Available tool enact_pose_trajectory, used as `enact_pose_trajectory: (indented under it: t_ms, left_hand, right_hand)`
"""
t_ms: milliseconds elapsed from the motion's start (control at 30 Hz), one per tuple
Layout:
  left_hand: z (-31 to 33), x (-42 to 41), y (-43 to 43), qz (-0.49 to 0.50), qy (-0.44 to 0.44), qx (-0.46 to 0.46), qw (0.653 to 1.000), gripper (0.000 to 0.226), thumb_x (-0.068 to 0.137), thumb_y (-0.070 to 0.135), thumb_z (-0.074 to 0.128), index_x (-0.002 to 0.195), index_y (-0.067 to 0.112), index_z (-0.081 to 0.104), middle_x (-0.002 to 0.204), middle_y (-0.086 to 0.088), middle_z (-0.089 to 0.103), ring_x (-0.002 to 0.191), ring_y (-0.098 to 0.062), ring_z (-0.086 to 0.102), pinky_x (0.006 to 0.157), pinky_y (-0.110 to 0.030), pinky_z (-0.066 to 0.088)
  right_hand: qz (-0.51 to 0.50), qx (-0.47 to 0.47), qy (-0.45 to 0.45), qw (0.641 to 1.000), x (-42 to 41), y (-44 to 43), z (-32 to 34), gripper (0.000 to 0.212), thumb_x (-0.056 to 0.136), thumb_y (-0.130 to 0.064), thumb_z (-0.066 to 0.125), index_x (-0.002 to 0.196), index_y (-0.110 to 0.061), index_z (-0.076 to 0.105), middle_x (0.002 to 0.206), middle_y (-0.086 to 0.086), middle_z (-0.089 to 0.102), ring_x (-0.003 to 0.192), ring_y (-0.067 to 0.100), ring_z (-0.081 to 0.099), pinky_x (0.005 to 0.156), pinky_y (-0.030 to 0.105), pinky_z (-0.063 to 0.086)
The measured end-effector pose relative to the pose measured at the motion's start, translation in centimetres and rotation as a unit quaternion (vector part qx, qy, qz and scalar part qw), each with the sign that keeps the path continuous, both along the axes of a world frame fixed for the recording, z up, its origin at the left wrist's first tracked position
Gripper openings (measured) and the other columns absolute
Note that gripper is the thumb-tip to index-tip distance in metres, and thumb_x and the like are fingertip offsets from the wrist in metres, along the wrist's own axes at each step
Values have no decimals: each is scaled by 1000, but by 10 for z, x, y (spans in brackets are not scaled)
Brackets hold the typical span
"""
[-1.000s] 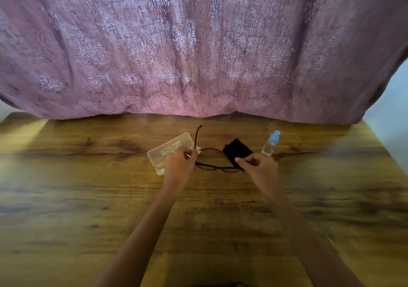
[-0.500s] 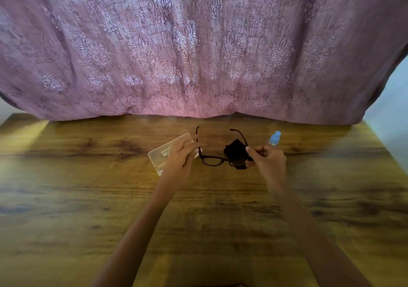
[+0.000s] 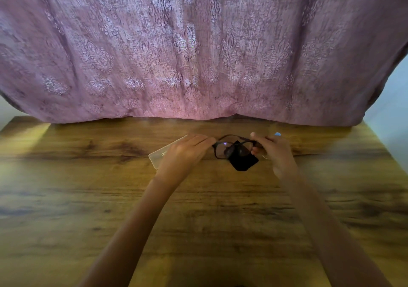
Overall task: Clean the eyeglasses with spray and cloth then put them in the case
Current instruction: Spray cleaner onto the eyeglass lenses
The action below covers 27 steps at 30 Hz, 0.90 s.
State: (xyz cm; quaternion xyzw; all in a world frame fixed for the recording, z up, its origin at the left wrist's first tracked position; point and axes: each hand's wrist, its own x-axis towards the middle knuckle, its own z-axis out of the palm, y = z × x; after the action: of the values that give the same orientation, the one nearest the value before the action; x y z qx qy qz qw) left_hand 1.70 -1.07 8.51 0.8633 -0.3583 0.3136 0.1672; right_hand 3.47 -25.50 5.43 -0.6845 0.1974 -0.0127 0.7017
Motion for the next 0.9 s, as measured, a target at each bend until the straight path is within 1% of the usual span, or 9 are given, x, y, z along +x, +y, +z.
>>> enact_pose_trajectory:
  t_ms: [33,100,133,200,267,433,633,733,900]
  left_hand:
    - [1,0,-2,15,7,-19,1000,27,70,-8,77,94,4,73,91,-8,74,77,-21,71,68,-26,55]
    - [1,-1,-5,40,28,-52,997,22,73,-6,75,93,3,74,87,-9,74,73,-24,71,57,-32,57]
    - [0,-2,-6,49,33,-60,996,20,74,-4,74,93,3,74,86,-9,74,72,-24,71,57,-31,56]
    - [-1,-3,-9,64,43,-72,994,20,74,-3,75,93,3,74,86,-8,74,73,-23,70,62,-24,50]
    - [-3,-6,-11,76,69,-98,990,22,75,-3,75,95,4,73,87,-6,74,74,-22,70,65,-21,46]
    - [-10,-12,-15,85,127,-146,977,19,82,1,70,101,6,72,92,-4,74,83,-18,70,68,-30,57]
    - [-14,-16,-16,108,147,-171,968,15,82,4,71,97,7,73,85,-2,74,74,-17,69,62,-29,54]
    - [-17,-19,-14,114,165,-191,961,18,84,2,68,100,9,73,88,-1,74,78,-15,69,67,-28,53]
    - [-22,-21,-12,132,182,-210,952,22,85,0,64,104,8,72,92,-3,74,82,-20,69,68,-35,56]
  right_hand:
    - [-9,-31,-16,999,-1,1,-3,24,88,-25,70,90,-2,73,65,3,72,53,6,65,57,14,53]
    - [-45,-199,-84,975,-7,3,-12,23,91,-28,66,94,-5,72,68,-6,68,52,1,61,54,9,45]
    - [-71,-313,-129,938,-11,3,-16,22,91,-29,66,98,-8,70,77,-8,65,56,0,59,54,8,42]
    - [-114,-492,-204,839,-18,0,-29,28,89,-29,66,111,-10,62,101,3,57,74,7,53,65,17,40]
    - [-126,-554,-232,789,-18,-7,-44,40,88,-26,65,121,-8,54,118,14,51,96,18,49,77,28,38]
    - [-129,-532,-227,806,-11,-20,-73,47,91,-23,64,131,-8,45,128,13,45,106,22,47,80,32,41]
    - [-73,-467,-218,854,-2,-22,-87,53,97,-26,56,142,-13,30,135,14,44,116,23,50,88,29,46]
    - [-62,-462,-210,859,2,-22,-88,56,96,-24,57,143,-13,30,126,13,51,103,20,55,76,26,48]
    - [-51,-414,-197,887,7,-22,-75,56,95,-17,59,144,-10,31,100,4,56,71,1,50,55,7,38]
